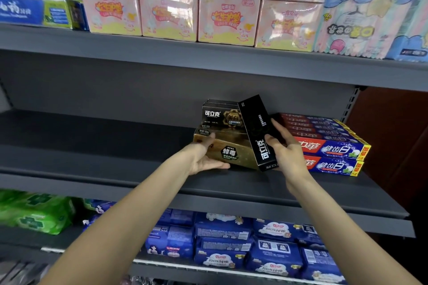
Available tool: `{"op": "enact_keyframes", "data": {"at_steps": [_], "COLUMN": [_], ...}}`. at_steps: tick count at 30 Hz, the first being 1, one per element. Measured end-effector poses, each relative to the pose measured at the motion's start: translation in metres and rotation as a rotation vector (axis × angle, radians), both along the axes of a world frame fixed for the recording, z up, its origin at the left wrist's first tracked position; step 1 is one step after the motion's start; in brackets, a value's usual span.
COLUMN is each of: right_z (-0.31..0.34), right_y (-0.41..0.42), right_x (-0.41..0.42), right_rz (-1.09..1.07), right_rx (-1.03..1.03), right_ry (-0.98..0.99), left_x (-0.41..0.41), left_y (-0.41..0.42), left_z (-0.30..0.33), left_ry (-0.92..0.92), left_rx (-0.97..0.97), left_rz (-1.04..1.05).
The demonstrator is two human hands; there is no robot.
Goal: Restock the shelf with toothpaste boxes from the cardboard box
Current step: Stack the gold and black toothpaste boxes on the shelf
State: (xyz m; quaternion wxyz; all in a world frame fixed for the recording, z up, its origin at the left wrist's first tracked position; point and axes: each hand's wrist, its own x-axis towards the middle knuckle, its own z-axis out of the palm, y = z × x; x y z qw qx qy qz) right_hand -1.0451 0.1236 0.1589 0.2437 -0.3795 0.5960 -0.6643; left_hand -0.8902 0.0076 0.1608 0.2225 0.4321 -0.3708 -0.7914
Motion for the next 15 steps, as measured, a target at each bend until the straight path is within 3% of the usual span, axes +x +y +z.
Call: {"op": "enact_keyframes", "data": {"at_steps": [3,6,9,11,15], "right_z": [-0.002,-0.001,0.001,0.001,0.003], "right_y": [-0.002,-0.001,-0.003,-0.007,-0.011], "right_x": [0.001,0.002,0.005,0.006,0.007], "right_rz": [-0.002,0.002,-0.019,-0.037,-0.017], "right_rx": [0.022,0.033,0.049,0.07,0.106], "right_ry": [0.015,0.04,0.081,0.11,0.203], "left_x": [0.002,0.004,0.008,0.009,0.01], "left_y": [0.003,-0.003,-0.008,-0.015,-0.026], "left_z": [-0.002,-0.01,-0.016,-0.021,-0.011], "left_ry": [-0.307,-0.875,-1.044,-1.063,-0.92], "left_rx": [-0.338,-1.004,-1.498,-1.62,-1.44], "left_rz": [0.032,0.134,0.123,0.004,-0.085]}}
